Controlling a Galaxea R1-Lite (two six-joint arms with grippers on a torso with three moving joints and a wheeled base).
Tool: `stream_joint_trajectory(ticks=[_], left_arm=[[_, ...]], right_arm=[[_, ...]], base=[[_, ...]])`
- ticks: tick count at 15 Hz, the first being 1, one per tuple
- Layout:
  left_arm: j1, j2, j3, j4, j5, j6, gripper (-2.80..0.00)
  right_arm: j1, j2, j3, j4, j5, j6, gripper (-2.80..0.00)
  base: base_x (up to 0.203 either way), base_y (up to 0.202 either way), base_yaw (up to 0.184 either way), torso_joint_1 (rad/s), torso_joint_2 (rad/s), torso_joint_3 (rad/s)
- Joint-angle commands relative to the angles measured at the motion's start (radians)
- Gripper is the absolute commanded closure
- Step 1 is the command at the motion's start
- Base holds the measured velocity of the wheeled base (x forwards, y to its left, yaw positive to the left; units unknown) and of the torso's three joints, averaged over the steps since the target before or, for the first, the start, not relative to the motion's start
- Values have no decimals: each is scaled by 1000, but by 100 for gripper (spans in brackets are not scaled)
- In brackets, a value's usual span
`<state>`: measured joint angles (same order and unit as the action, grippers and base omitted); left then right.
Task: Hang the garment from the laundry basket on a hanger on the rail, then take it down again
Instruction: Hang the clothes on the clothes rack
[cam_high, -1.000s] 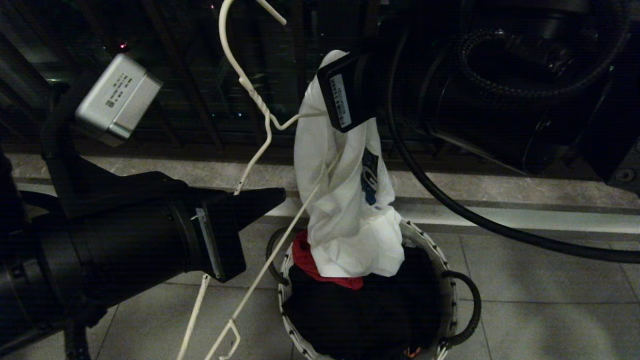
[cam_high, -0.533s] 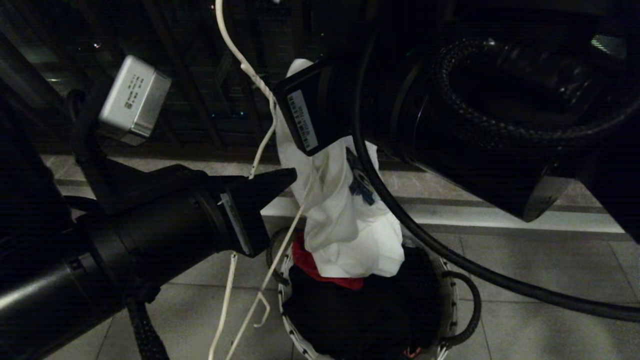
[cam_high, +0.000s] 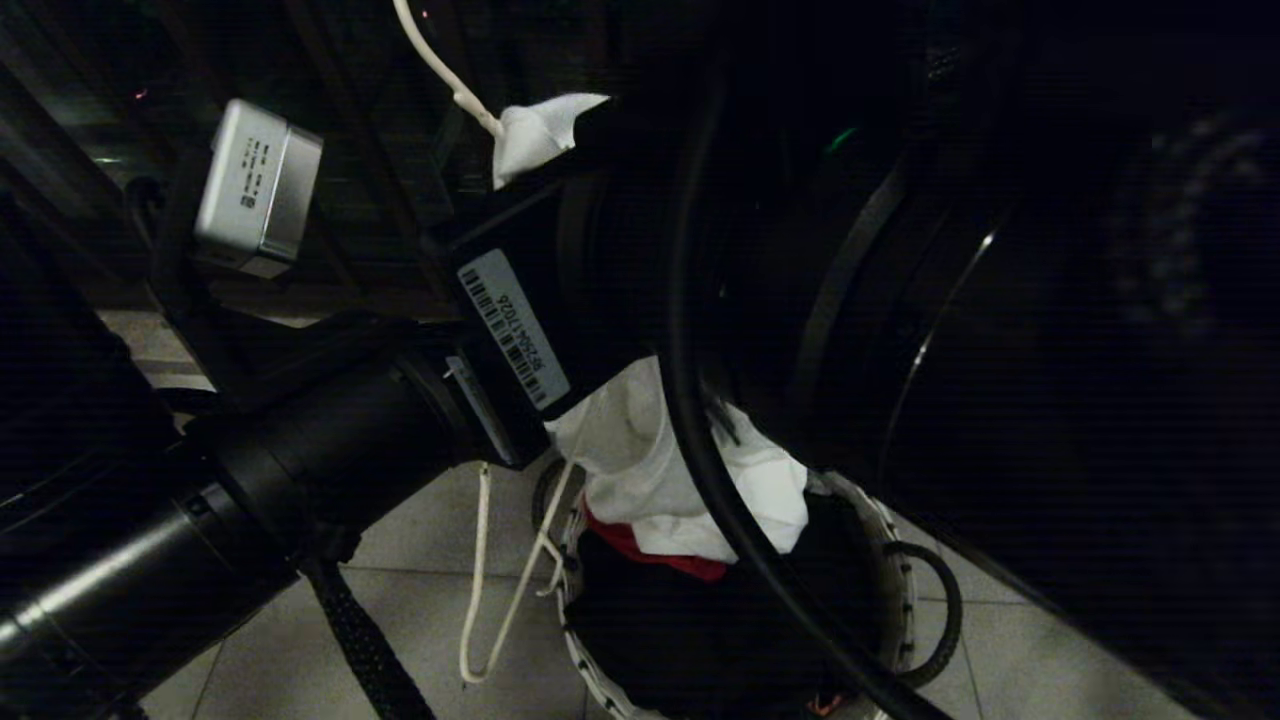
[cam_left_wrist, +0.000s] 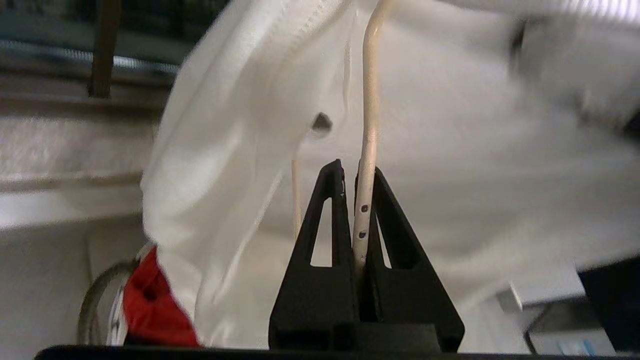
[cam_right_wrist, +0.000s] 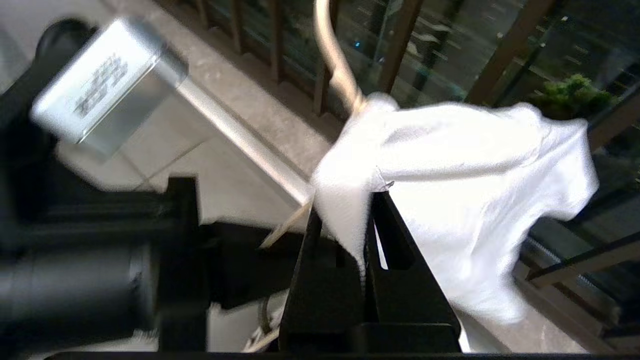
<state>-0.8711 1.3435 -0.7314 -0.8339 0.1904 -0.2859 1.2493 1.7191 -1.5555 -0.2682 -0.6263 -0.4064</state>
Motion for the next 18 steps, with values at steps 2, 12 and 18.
stream_joint_trajectory(ticks=[2,12,18], left_arm=[[12,30,30,-129,1,26,0],[55,132,64,-415,17,102,0],[73,137,60,-435,17,102,0]], right_arm=[[7,-35,52,-2,-8,-3,0],[7,-98,160,1,-18,-6,0],[40,-95,184,0,-26,-7,0]], base=[[0,0,0,0,0,0],[0,0,0,0,0,0],[0,0,0,0,0,0]])
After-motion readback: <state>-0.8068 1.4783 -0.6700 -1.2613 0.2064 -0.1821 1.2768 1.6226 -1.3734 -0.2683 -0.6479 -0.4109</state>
